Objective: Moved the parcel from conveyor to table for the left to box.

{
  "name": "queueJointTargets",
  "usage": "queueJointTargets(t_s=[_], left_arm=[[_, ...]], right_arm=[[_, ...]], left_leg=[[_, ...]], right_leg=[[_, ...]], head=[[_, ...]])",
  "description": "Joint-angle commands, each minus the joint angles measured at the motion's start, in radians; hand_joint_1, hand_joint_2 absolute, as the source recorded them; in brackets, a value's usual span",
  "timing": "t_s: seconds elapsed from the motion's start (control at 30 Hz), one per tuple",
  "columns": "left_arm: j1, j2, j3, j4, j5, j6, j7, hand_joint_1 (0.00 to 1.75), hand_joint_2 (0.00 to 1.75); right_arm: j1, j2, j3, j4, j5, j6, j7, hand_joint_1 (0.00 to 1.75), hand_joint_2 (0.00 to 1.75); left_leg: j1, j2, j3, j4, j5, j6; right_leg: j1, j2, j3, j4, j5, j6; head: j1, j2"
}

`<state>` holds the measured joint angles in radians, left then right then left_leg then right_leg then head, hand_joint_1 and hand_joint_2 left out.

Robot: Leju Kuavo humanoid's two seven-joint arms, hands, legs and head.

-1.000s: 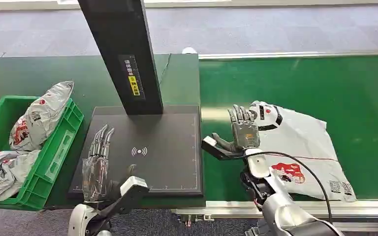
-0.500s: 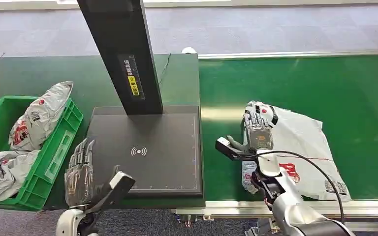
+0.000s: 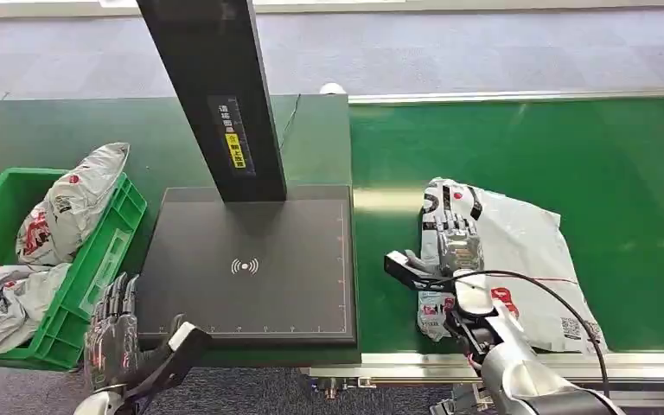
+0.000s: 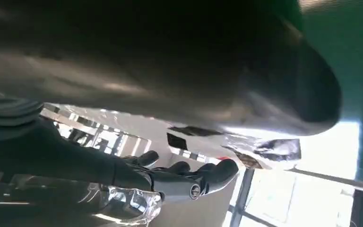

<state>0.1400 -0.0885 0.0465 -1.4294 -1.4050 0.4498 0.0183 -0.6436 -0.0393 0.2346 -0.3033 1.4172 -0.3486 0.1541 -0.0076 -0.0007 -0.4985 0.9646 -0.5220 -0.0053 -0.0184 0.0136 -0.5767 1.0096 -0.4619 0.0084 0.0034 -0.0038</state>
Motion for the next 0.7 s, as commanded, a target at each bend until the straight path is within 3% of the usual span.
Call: queueJointTargets(t_s=[0.03,0.17,0.23,0.33,0.7], left_arm=[[-0.045,0.023,-0.031,0.104,-0.004,0.003,-0.005,0.0,0.0],[-0.047,0.021,-0.034,0.104,-0.003,0.004,-0.005,0.0,0.0],[-0.052,0.025,-0.048,0.109,-0.003,0.011,-0.003,0.0,0.0],[-0.074,0.019,-0.062,0.122,-0.006,0.007,0.004,0.0,0.0],[-0.097,0.028,-0.087,0.12,-0.012,-0.011,0.007,0.0,0.0]], right_arm=[[-0.036,-0.004,-0.021,0.063,0.033,0.039,0.094,0.0,0.0],[-0.037,-0.008,-0.022,0.063,0.033,0.039,0.091,0.0,0.0],[-0.031,-0.015,-0.053,0.059,0.029,-0.014,0.157,0.0,0.0],[-0.032,-0.033,-0.084,0.061,0.023,-0.027,0.172,0.0,0.0],[-0.034,-0.029,-0.136,0.069,0.017,0.107,0.191,0.0,0.0]], left_leg=[[0.0,-0.001,0.001,-0.001,0.0,-0.001],[0.0,-0.001,0.001,-0.001,0.0,-0.001],[0.001,-0.002,0.001,-0.002,0.001,-0.002],[0.0,-0.002,0.001,-0.001,0.001,-0.001],[0.0,-0.001,0.001,-0.001,0.0,-0.001]], right_leg=[[0.0,-0.002,0.001,-0.001,0.0,-0.001],[0.0,-0.002,0.001,-0.001,0.0,-0.001],[0.001,-0.003,0.002,-0.003,0.0,-0.001],[0.001,-0.003,0.002,-0.002,0.0,-0.001],[0.0,-0.002,0.001,-0.001,0.0,-0.001]], head=[[0.0,0.0],[0.0,0.0],[0.0,0.0],[0.0,0.0],[0.0,0.0]])
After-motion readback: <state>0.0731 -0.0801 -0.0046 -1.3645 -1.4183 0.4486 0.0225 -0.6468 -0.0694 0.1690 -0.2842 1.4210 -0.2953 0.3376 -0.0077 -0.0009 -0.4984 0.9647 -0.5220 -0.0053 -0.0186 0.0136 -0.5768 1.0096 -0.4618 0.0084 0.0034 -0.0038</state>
